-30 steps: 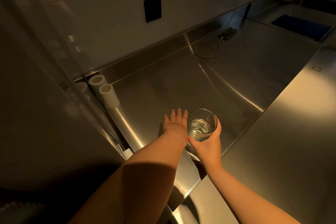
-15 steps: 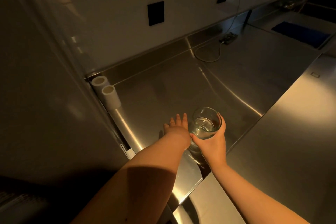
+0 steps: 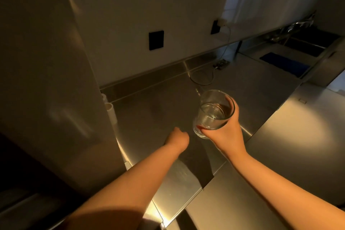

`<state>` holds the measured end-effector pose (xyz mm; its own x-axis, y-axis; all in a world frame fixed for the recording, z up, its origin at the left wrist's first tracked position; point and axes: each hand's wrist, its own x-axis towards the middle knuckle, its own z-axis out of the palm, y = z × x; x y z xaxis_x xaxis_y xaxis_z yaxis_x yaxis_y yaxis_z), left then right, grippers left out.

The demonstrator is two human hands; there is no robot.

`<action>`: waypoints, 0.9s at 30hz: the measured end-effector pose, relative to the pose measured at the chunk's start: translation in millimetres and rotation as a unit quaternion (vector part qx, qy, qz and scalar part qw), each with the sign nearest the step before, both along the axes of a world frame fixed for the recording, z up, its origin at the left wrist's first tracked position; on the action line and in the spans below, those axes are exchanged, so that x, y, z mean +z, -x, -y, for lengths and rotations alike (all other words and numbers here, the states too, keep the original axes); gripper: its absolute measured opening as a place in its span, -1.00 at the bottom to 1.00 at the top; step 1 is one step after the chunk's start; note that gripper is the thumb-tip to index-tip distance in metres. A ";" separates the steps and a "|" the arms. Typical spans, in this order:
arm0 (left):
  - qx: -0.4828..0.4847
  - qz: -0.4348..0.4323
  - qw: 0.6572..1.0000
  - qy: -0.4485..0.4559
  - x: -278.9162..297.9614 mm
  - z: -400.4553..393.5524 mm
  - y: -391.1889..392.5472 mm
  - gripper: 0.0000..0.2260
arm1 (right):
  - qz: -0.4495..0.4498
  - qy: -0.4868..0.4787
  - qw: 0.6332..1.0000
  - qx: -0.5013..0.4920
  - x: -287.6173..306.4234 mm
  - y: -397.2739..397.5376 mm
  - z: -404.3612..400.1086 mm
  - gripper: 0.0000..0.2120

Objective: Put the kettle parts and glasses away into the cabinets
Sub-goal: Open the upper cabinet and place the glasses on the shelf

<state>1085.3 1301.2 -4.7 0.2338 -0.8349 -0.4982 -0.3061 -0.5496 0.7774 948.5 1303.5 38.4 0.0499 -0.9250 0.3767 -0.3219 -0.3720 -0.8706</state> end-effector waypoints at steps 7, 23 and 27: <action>0.207 -0.676 0.706 -0.031 37.5 -25.0 7.6 -0.43 | -0.015 0.029 0.996 0.083 68.2 4.0 -27.3 -0.06; 0.043 -0.731 0.676 0.090 80.9 -107.0 -1.3 -0.44 | -0.053 0.040 0.981 0.184 109.0 -14.4 -96.7 -0.10; 0.065 -0.716 0.685 0.119 95.8 -142.2 -9.0 -0.48 | -0.064 0.053 0.971 0.222 122.4 -24.0 -120.2 -0.08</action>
